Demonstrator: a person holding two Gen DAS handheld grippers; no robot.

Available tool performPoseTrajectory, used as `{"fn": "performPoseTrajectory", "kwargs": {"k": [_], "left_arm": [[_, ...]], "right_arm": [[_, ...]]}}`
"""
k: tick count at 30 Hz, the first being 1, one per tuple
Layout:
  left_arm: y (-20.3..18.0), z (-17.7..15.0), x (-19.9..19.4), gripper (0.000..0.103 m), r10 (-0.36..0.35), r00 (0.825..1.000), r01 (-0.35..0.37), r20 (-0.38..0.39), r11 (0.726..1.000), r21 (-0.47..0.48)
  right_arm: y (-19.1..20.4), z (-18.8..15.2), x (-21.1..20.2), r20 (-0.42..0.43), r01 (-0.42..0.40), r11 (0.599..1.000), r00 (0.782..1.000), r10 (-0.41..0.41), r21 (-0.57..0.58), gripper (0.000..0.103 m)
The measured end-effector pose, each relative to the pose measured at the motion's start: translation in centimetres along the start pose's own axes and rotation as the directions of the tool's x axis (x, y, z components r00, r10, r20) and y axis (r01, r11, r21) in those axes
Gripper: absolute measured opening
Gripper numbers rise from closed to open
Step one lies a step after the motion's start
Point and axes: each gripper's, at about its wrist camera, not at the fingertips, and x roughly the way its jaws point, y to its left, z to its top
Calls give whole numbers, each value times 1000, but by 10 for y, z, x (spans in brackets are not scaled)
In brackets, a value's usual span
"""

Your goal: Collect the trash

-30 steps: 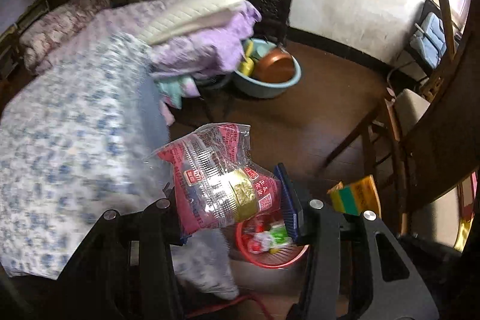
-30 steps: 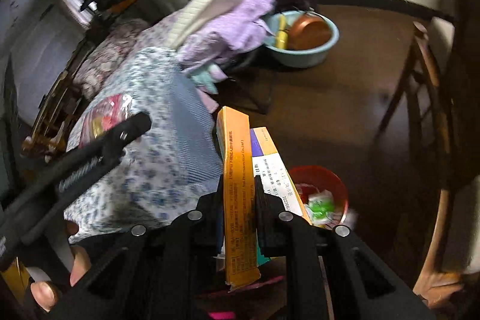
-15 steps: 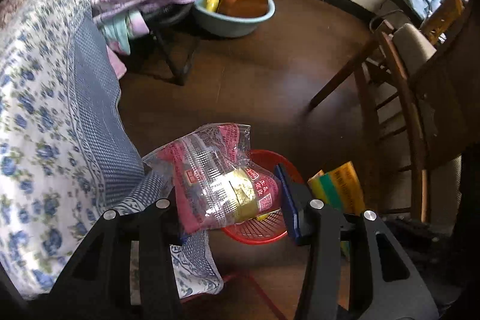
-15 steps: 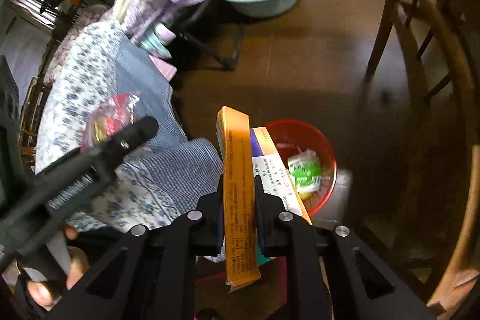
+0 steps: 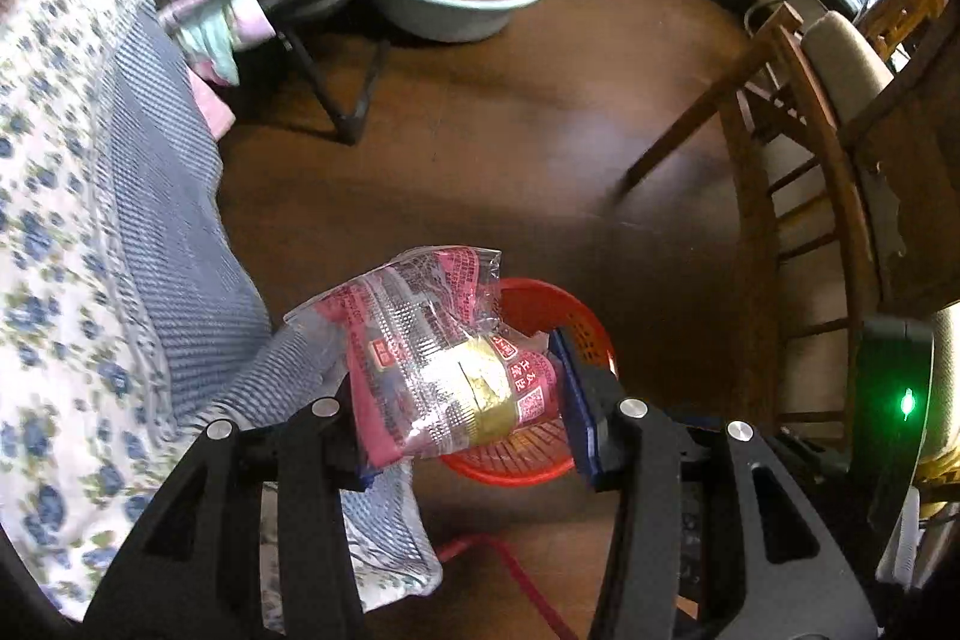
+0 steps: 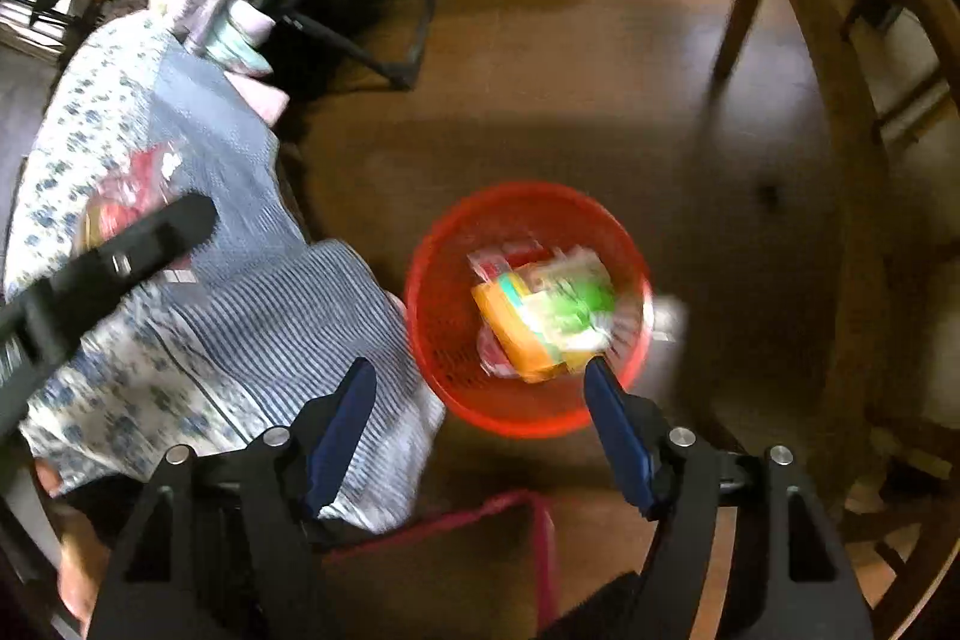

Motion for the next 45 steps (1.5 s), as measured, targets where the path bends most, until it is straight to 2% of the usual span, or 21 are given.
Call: {"fn": "performPoseTrajectory", "kwargs": {"k": [3,5,10,13,17,19,21,25,30,32,33,35,38,40,42,45], "left_arm": [[-2,-3,14,48,-46,997,45,-64,999,-16],[-4,-4,23,48,-71,992,69,-103,997,-20],[-17,-13,44,51,-89,981,87,-172,996,-19],[-22,-15,54,52,-85,977,82,-194,996,-23],[-24,-15,67,63,-112,967,103,-228,993,-49],[-24,-15,73,65,-144,958,132,-250,989,-65],[-25,-15,77,74,-176,947,160,-269,984,-81],[-25,-13,76,83,-215,941,195,-262,976,-100],[-26,-11,66,85,-238,942,219,-237,970,-107],[-31,-10,53,85,-223,954,210,-202,974,-83],[-33,-9,49,85,-209,960,199,-186,978,-70],[-39,-12,28,85,-122,985,119,-123,992,-31],[-43,-20,-3,85,-63,997,62,-42,998,-12],[-44,-30,-30,86,-24,999,24,21,1000,-8],[-44,-40,-54,93,4,997,-3,75,1000,-13],[-44,-62,-91,94,51,986,-50,159,999,-15]], "right_arm": [[-6,-21,3,-35,48,997,998,-50,-53,77],[-11,-36,7,-67,75,994,995,-80,-78,85],[-29,-55,21,-127,81,995,988,-88,-61,85],[-38,-58,24,-133,84,996,987,-89,-44,85],[-41,-58,19,-121,84,996,989,-89,-40,85],[-42,-57,17,-115,87,995,989,-90,-39,85],[-45,-55,17,-112,87,996,990,-91,-36,85],[-49,-53,19,-117,90,996,989,-93,-29,85],[-49,-52,20,-127,91,995,987,-94,-33,85],[-50,-51,18,-121,91,995,988,-94,-28,85],[-51,-50,17,-116,90,996,989,-92,-21,85],[-53,-49,13,-94,70,998,993,-70,-3,86],[-50,-52,4,-47,47,999,998,-47,-16,89],[-41,-56,-9,15,52,997,999,-51,-58,91],[-30,-59,-24,71,69,992,996,-62,-106,94],[-16,-65,-48,144,99,983,987,-77,-155,96]]}}
